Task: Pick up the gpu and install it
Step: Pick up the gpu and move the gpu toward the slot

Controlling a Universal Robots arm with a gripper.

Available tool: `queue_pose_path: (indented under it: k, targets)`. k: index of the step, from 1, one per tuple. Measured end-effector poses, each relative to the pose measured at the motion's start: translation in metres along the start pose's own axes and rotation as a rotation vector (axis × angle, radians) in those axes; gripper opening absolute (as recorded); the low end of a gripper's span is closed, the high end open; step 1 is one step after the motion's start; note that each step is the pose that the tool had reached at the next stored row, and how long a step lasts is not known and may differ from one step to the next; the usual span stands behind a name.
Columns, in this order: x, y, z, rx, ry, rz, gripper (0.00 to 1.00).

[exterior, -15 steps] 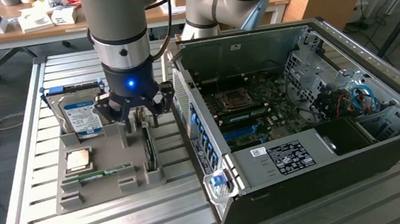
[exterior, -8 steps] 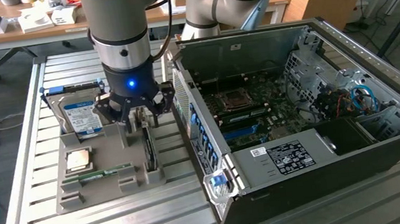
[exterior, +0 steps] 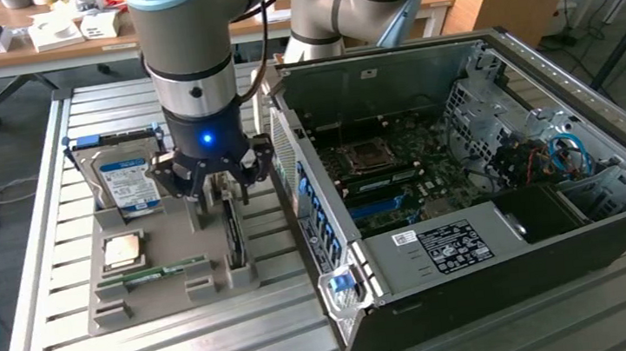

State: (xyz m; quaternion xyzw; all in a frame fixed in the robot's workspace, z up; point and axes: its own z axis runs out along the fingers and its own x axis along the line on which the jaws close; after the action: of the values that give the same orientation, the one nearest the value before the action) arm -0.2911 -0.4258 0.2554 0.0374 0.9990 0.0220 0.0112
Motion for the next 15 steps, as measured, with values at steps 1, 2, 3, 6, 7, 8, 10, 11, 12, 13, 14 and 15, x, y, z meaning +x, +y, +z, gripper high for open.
queue_pose_path:
  k: [1,2,3,6,7,8,10,11,12,13,14,15]
  targets:
    - [0.0,-0.0001,0.0013,0.0,0.0,0.0,0.59]
    - [0.0001,-0.0001,0.0027,0.0,0.0,0.0,0.59]
    - [0.0001,-0.0002,0.0039,0.0001,0.0001,0.0,0.59]
    - [0.0002,-0.0003,0.0062,0.0001,0.0001,0.0,0.59]
    - [0.0002,-0.0003,0.0062,0.0001,0.0002,0.0,0.59]
    - [0.0002,-0.0003,0.0062,0.0002,0.0002,0.0,0.59]
    - [0.0001,-0.0003,0.0063,0.0001,0.0001,0.0,0.59]
    - [0.0001,-0.0003,0.0064,0.0,0.0,0.0,0.59]
    - [0.0001,-0.0003,0.0069,-0.0003,-0.0003,0.0,0.59]
    - [0.0001,-0.0003,0.0076,-0.0004,-0.0003,0.0,0.59]
    - [0.0002,-0.0004,0.0084,-0.0001,-0.0002,0.0,0.59]
    - [0.0002,-0.0004,0.0094,0.0,0.0,0.0,0.59]
